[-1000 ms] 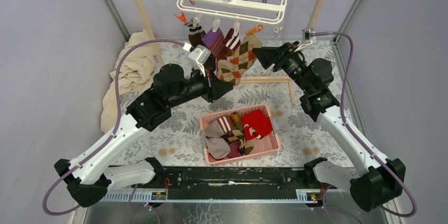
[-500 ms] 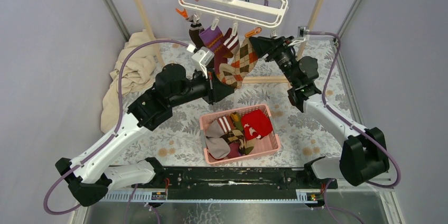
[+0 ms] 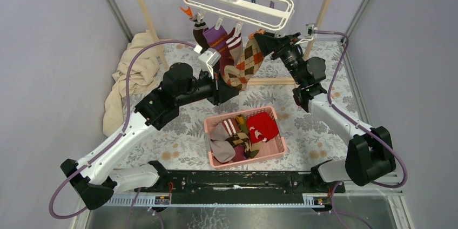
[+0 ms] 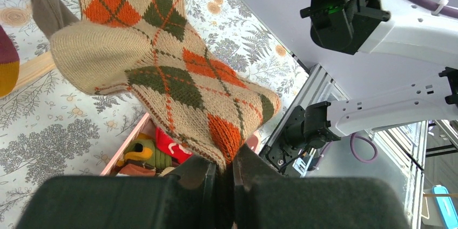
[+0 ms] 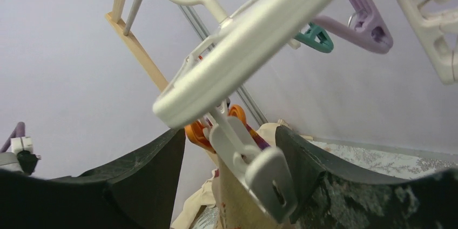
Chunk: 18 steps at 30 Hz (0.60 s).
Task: Remove the socks clipped to the hanger
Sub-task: Remove the sock from the hanger.
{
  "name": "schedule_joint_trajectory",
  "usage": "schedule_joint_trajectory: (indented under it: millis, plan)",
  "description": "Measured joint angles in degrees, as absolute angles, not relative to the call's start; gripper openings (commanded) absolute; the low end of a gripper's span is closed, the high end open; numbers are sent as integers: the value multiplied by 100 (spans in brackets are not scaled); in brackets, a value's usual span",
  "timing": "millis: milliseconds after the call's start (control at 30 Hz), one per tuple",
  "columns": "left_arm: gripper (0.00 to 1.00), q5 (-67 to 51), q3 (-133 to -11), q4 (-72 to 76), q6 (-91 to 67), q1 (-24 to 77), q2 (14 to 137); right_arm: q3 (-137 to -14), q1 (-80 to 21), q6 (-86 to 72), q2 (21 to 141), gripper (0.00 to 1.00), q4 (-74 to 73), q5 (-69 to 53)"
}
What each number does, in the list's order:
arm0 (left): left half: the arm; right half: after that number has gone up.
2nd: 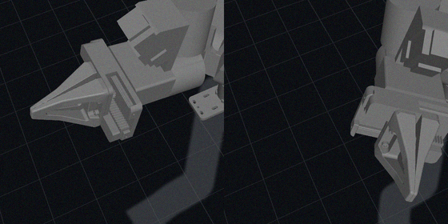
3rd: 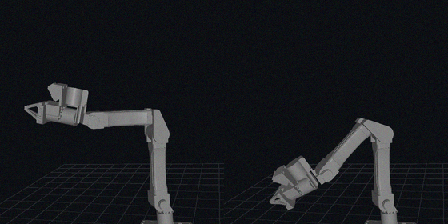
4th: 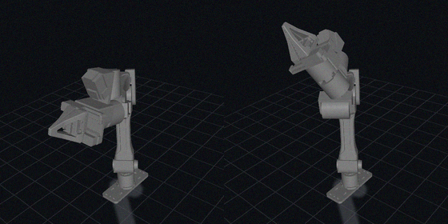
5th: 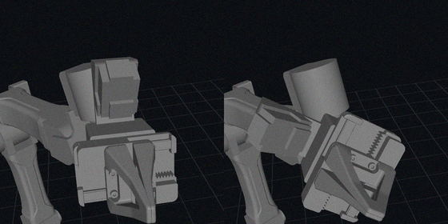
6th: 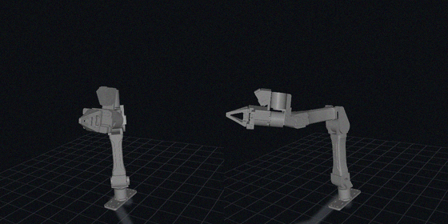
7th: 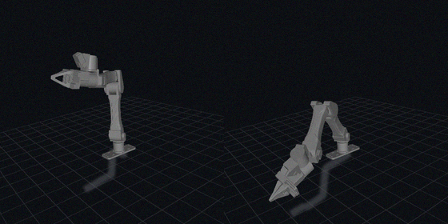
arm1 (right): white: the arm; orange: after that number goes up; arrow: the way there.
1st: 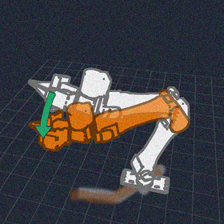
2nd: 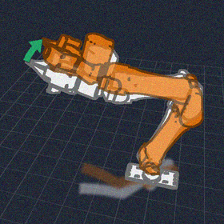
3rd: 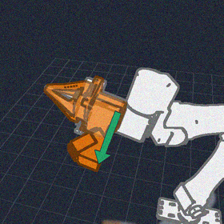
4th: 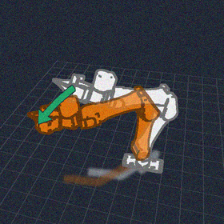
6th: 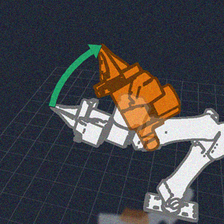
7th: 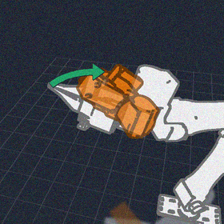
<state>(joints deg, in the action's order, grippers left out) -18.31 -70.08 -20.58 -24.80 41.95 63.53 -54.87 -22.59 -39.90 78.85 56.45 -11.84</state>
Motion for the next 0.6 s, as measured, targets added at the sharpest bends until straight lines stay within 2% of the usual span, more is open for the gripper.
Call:
schedule_joint_trajectory:
  millis: [267,400,600]
  plan:
    - [3,-1927,-6934,-2053,-2482,4152,6368,-5725,-2259,-3881,7885,59,5647,-1275]
    - [3,-1942,-6934,-2053,-2482,4145,6370,-5774,-2259,-3850,7887,46,5645,-1310]
    - [2,-1977,-6930,-2051,-2482,4136,6370,-5811,-2259,-3800,7887,34,5640,-1319]
